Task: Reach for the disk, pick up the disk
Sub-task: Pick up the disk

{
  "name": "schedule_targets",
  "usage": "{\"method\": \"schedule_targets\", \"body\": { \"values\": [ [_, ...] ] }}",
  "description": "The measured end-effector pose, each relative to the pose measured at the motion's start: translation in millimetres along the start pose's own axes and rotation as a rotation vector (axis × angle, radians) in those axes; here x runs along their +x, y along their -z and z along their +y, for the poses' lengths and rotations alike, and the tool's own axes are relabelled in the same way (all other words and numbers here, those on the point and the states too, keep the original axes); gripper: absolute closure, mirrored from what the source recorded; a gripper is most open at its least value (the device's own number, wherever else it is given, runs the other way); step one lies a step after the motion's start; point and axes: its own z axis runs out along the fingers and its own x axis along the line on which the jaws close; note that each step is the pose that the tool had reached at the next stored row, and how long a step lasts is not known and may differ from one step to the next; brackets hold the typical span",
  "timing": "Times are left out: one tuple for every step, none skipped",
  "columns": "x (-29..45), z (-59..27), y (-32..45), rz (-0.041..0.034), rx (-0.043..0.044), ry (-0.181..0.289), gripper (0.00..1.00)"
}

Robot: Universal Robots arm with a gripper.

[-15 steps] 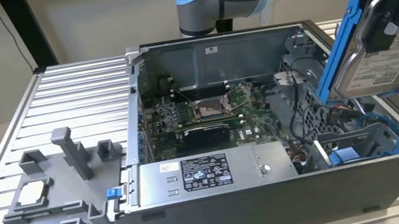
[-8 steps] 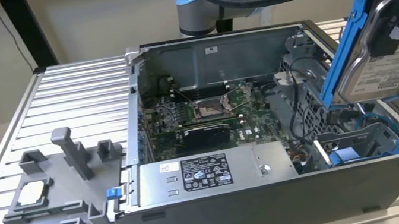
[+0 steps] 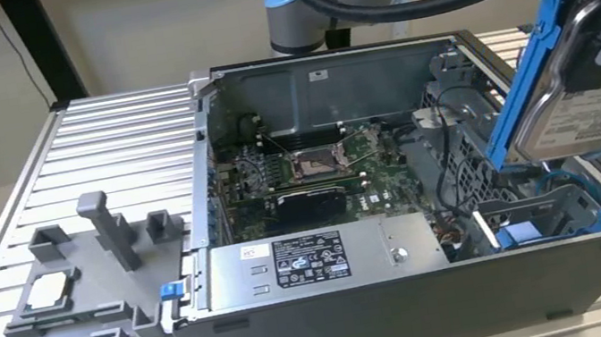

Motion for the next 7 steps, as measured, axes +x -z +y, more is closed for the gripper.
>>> {"method": "schedule_targets", "body": {
  "values": [
    [0.0, 0.0, 0.0, 0.0, 0.0, 0.0, 1.0],
    [0.0, 0.0, 0.0, 0.0002, 0.0, 0.0, 1.0],
    [0.0, 0.0, 0.0, 0.0002, 0.0, 0.0, 1.0],
    [0.0, 0.0, 0.0, 0.0003, 0.0, 0.0, 1.0],
    [0.0, 0.0, 0.0, 0.0003, 0.0, 0.0, 1.0],
    [0.0, 0.0, 0.0, 0.0003, 0.0, 0.0, 1.0],
    [0.0, 0.0, 0.0, 0.0004, 0.0001, 0.0, 1.0]
  ]
}}
